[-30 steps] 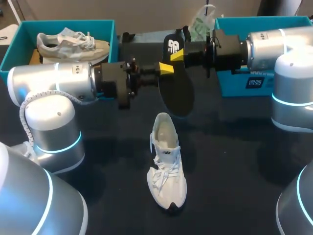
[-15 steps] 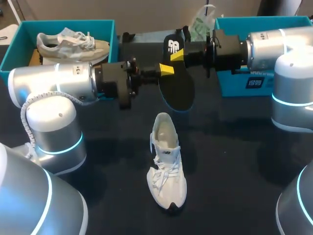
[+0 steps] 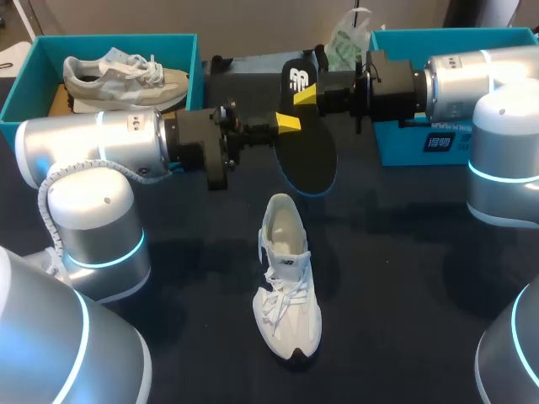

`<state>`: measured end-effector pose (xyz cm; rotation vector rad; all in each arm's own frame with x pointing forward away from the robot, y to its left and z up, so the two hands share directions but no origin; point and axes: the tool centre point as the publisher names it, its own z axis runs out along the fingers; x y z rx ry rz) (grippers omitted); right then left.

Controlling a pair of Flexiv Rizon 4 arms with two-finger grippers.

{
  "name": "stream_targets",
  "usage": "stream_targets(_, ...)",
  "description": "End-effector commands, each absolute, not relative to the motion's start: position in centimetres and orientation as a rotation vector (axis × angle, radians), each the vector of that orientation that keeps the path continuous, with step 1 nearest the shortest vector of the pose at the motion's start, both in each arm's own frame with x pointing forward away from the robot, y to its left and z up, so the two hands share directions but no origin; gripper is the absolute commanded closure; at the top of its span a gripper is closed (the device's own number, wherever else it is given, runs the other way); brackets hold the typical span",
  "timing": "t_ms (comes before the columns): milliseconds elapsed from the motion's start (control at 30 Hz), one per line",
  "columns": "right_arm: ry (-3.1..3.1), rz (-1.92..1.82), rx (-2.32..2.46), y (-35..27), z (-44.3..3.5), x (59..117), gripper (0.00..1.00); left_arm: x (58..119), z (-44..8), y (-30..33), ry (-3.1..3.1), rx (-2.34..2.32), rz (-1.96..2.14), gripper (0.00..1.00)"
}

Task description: Take the shoe out of the shoebox, open the shoe tongue, remove and reinsert the insole, then place the shoe into the shoebox

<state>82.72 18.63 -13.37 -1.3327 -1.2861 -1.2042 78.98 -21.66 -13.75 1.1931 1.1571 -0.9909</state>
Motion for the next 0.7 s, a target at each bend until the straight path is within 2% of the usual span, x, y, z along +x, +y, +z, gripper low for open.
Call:
stream_targets(33,-1.288,-1.202,-1.336,18.7,-13.4,82.7,1.0,79.0,-13.9,-21.8,1.154,1.19,-0.988,1.0)
stream_targets(100,-1.289,-1.22,-1.327,18.6,-13.3,82.6,0.0,78.9,-14.0,-21.4,1.149,1.195,-0.989,1.0)
stream_targets(433,-1.299,-1.239,-1.326,16.8,-13.1,81.1,0.0,78.7,-14.7,-17.1,1.269,1.156,-1.049,1.0)
stream_targets(600,-1.301,-1.239,-1.331,16.1,-13.1,80.5,0.0,78.1,-14.6,-15.4,1.519,1.012,-1.318,1.0)
stream_targets(700,-1.301,-1.239,-1.331,16.1,-13.1,80.5,0.0,77.5,-14.1,-14.1,1.503,1.045,-1.298,1.0)
